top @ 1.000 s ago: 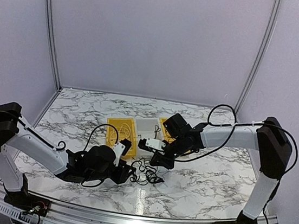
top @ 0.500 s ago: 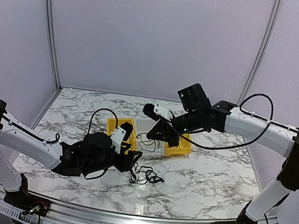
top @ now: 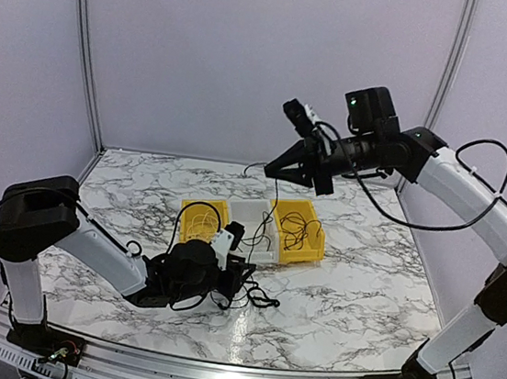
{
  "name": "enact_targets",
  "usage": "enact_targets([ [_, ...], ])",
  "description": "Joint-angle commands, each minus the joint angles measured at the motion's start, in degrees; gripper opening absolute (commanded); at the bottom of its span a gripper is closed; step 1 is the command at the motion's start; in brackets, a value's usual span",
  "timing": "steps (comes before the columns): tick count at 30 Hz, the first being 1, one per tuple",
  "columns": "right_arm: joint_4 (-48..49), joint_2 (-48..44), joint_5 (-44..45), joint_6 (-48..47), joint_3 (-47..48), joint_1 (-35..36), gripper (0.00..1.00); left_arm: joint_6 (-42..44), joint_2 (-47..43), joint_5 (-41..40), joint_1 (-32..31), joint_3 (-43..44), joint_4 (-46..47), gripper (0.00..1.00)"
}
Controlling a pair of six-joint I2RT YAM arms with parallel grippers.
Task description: Untangle the cables
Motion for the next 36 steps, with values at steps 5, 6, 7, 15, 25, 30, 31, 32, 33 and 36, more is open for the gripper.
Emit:
enact_targets([
  [5,1.5,-1.1,-9.1,5.6,18.4,-10.1,0.0,-4.4,4.1,8.2,0.1,0.2,6.3,0.33],
  [6,1.8,-1.1,-9.9,6.3,20.0,-11.1,0.0,-5.0,5.1,8.8,0.1,0.4,6.3,0.32],
  [7,2.1,-1.1,-10.3,6.7,21.2,-12.0,0.0,-5.6,5.9,9.4,0.1,0.6,6.3,0.31],
  [15,6.0,-2.6,-12.9,11.7,19.6,-15.2,0.0,-10.8,5.2,16.5,-0.1,-3.3,6.3,0.21],
  [25,13.0,-5.4,-15.9,16.3,7.6,-15.0,0.0,-1.2,-14.9,0.4,-4.5,-14.2,5.6,0.48],
  [30,13.4,-6.1,-15.5,16.2,5.1,-13.2,0.0,10.5,-21.3,-1.7,-5.9,-10.1,3.5,0.6],
  [31,13.3,-6.1,-15.4,16.1,5.0,-12.6,0.0,12.7,-21.2,-0.9,-5.9,-8.1,2.6,0.61],
  [32,13.1,-6.0,-15.4,15.8,5.1,-12.2,0.0,14.6,-20.6,-0.2,-5.9,-6.1,1.4,0.61],
  [33,12.8,-6.0,-15.4,15.6,5.1,-11.7,0.0,16.5,-19.8,-0.1,-5.9,-3.6,-0.5,0.61],
  [36,12.2,-6.0,-15.4,15.0,5.1,-10.8,0.0,20.0,-16.1,-2.1,-5.5,3.7,-5.9,0.63],
])
